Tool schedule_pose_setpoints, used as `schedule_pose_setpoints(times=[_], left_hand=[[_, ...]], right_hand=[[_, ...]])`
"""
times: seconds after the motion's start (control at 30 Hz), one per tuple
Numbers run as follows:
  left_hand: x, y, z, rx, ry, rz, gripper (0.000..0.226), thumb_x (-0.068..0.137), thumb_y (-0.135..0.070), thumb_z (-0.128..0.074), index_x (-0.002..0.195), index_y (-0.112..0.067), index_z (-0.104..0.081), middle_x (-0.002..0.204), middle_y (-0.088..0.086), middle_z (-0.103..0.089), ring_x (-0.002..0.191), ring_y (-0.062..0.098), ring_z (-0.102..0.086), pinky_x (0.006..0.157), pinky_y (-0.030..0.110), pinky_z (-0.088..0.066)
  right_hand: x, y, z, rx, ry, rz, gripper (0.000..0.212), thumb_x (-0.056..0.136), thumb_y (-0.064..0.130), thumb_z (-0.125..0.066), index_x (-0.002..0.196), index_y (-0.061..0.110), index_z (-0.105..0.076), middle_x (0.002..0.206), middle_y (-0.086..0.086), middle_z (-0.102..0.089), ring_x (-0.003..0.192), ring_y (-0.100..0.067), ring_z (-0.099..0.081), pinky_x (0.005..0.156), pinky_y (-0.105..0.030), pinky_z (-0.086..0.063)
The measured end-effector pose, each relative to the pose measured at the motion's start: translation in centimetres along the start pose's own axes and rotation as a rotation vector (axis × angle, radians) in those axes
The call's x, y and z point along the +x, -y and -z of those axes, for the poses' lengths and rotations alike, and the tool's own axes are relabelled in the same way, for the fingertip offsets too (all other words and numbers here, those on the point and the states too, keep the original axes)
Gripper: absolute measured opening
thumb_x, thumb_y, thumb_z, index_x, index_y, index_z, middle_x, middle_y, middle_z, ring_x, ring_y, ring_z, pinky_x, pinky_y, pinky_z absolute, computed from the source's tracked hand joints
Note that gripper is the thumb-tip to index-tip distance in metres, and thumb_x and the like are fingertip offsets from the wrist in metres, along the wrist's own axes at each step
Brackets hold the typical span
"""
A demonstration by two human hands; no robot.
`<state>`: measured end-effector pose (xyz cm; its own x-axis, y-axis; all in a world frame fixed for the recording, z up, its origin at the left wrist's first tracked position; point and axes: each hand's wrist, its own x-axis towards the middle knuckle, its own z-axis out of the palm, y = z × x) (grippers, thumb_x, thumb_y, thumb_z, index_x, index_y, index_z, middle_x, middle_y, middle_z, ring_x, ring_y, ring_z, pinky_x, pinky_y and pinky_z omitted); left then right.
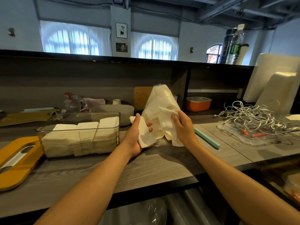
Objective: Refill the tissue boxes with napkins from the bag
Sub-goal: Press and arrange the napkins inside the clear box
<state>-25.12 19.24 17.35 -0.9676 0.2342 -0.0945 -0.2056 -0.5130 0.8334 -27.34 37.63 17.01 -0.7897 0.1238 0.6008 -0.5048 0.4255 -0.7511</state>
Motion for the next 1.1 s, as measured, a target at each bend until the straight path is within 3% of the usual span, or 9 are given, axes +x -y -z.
schedule_pose_setpoints(times=[0.23, 0.37, 0.53, 0.63, 0.7, 0.77, 0.83, 0.97, 1.1], left_hand=[[0.2, 0.0, 0.2, -0.005, 0.019, 0.008, 0.094, 0.076, -0.083, -0.029, 0.148, -0.024, -0.038, 0.13, 0.004, -0.063, 0.12, 0.021, -0.058, 0.09, 0.044, -0.051], [0.4, -0.3, 0.6, -0.231, 0.047, 0.017, 0.091, 0.083, -0.08, -0.029, 0.153, -0.023, -0.029, 0.143, 0.01, -0.053, 0.132, 0.028, -0.051, 0.101, 0.051, -0.043], [0.5, -0.2, 0.7, -0.082, 0.131, -0.048, 0.089, 0.071, -0.08, -0.037, 0.133, -0.019, -0.056, 0.121, 0.013, -0.07, 0.107, 0.029, -0.069, 0.086, 0.045, -0.058], [0.6, 0.1, 0.6, -0.019, 0.072, -0.02, 0.047, 0.096, -0.038, -0.055, 0.135, -0.012, -0.056, 0.115, 0.017, -0.07, 0.099, 0.031, -0.07, 0.084, 0.049, -0.057], [0.9, 0.4, 0.7, -0.002, 0.024, -0.009, 0.033, 0.102, -0.016, -0.05, 0.133, -0.009, -0.056, 0.11, 0.017, -0.071, 0.094, 0.031, -0.07, 0.076, 0.049, -0.058], [1.3, 0.6, 0.8, -0.032, 0.004, -0.008, 0.027, 0.104, -0.014, -0.043, 0.128, -0.011, -0.057, 0.111, 0.016, -0.07, 0.094, 0.033, -0.068, 0.073, 0.05, -0.056], [1.4, 0.4, 0.9, -0.054, -0.007, -0.015, 0.028, 0.106, -0.018, -0.039, 0.127, -0.014, -0.056, 0.116, 0.017, -0.069, 0.096, 0.033, -0.068, 0.077, 0.049, -0.056], [1.3, 0.5, 1.0, 0.026, -0.008, -0.021, 0.027, 0.107, -0.02, -0.039, 0.122, -0.015, -0.059, 0.11, 0.014, -0.072, 0.092, 0.029, -0.071, 0.072, 0.041, -0.059], [0.6, 0.5, 0.8, 0.128, 0.06, -0.028, 0.03, 0.106, -0.028, -0.042, 0.125, -0.016, -0.061, 0.11, 0.009, -0.074, 0.098, 0.025, -0.071, 0.077, 0.039, -0.058]], right_hand=[[1.4, 5.0, -1.3, 0.311, 0.039, -0.144, 0.019, 0.102, 0.029, -0.05, 0.099, 0.017, -0.064, 0.098, -0.014, -0.063, 0.091, -0.027, -0.064, 0.081, -0.039, -0.057], [1.1, 7.7, -1.6, 0.706, 0.193, -0.281, 0.019, 0.1, 0.032, -0.05, 0.113, 0.021, -0.06, 0.094, -0.002, -0.065, 0.078, -0.016, -0.064, 0.064, -0.03, -0.056], [-0.9, 4.9, -4.1, 0.099, 0.306, -0.343, 0.026, 0.099, 0.034, -0.054, 0.088, 0.013, -0.064, 0.082, -0.009, -0.058, 0.077, -0.021, -0.052, 0.068, -0.03, -0.042], [-1.0, 4.1, -4.1, 0.043, 0.317, -0.388, 0.026, 0.101, 0.037, -0.05, 0.101, 0.018, -0.067, 0.087, 0.001, -0.061, 0.08, -0.013, -0.055, 0.067, -0.024, -0.042], [-1.0, 3.9, -4.0, 0.022, 0.288, -0.384, 0.032, 0.102, 0.04, -0.046, 0.114, 0.017, -0.065, 0.098, 0.001, -0.062, 0.089, -0.014, -0.057, 0.073, -0.028, -0.045], [-1.0, 4.1, -3.9, 0.079, 0.202, -0.372, 0.03, 0.102, 0.042, -0.044, 0.107, 0.02, -0.064, 0.104, -0.001, -0.064, 0.095, -0.017, -0.059, 0.082, -0.033, -0.049], [-0.8, 4.3, -3.6, 0.152, 0.144, -0.324, 0.023, 0.102, 0.04, -0.045, 0.099, 0.024, -0.061, 0.098, 0.002, -0.064, 0.09, -0.012, -0.059, 0.076, -0.026, -0.047], [-0.7, 3.4, -3.4, -0.006, 0.215, -0.19, 0.026, 0.095, 0.034, -0.06, 0.115, 0.018, -0.065, 0.1, 0.006, -0.062, 0.093, -0.011, -0.058, 0.072, -0.019, -0.044], [-0.7, 2.7, -3.0, 0.014, 0.099, -0.193, 0.011, 0.092, 0.024, -0.066, 0.094, 0.016, -0.073, 0.083, 0.007, -0.066, 0.082, -0.011, -0.06, 0.072, -0.022, -0.048]])
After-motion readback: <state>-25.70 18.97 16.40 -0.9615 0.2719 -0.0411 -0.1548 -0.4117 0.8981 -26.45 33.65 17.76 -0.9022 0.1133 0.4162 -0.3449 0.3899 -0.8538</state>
